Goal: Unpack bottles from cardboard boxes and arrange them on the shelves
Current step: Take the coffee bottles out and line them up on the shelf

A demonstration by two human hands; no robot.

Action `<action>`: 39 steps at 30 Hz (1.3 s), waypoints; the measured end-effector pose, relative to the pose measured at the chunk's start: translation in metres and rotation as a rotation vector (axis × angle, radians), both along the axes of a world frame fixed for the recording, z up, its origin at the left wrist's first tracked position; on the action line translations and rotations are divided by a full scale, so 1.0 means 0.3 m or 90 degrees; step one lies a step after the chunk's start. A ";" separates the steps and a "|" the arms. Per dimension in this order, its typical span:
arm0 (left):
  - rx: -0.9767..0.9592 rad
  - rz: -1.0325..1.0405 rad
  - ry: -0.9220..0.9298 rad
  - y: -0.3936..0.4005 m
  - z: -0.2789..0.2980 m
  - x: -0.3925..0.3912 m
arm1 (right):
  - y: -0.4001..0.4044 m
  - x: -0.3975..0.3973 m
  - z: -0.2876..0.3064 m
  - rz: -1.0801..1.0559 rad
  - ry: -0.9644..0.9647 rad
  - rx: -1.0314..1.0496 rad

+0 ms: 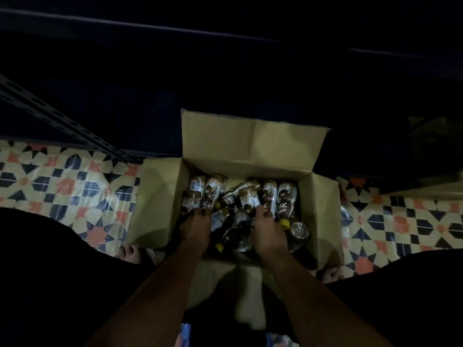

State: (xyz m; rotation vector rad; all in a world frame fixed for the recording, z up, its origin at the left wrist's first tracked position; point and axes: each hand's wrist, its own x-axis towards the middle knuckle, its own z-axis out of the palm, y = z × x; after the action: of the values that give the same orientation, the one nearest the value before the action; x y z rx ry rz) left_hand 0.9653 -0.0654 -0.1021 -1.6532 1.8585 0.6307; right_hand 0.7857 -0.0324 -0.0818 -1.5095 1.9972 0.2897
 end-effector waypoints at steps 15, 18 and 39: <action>-0.163 -0.442 -0.209 -0.015 -0.180 0.038 | -0.005 -0.008 -0.076 0.253 0.113 0.046; -0.180 -0.410 -0.149 -0.012 -0.185 0.032 | -0.021 -0.011 -0.074 0.248 0.101 0.047; -0.133 -0.294 0.003 -0.005 -0.096 0.003 | 0.039 0.007 -0.038 0.166 -0.001 -0.061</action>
State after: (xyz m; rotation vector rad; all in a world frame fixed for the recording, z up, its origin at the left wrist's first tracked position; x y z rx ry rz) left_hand 0.9661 -0.0668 -0.1309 -1.2658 2.2677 0.2523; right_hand 0.7879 -0.0208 -0.0932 -1.8334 1.8354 0.3030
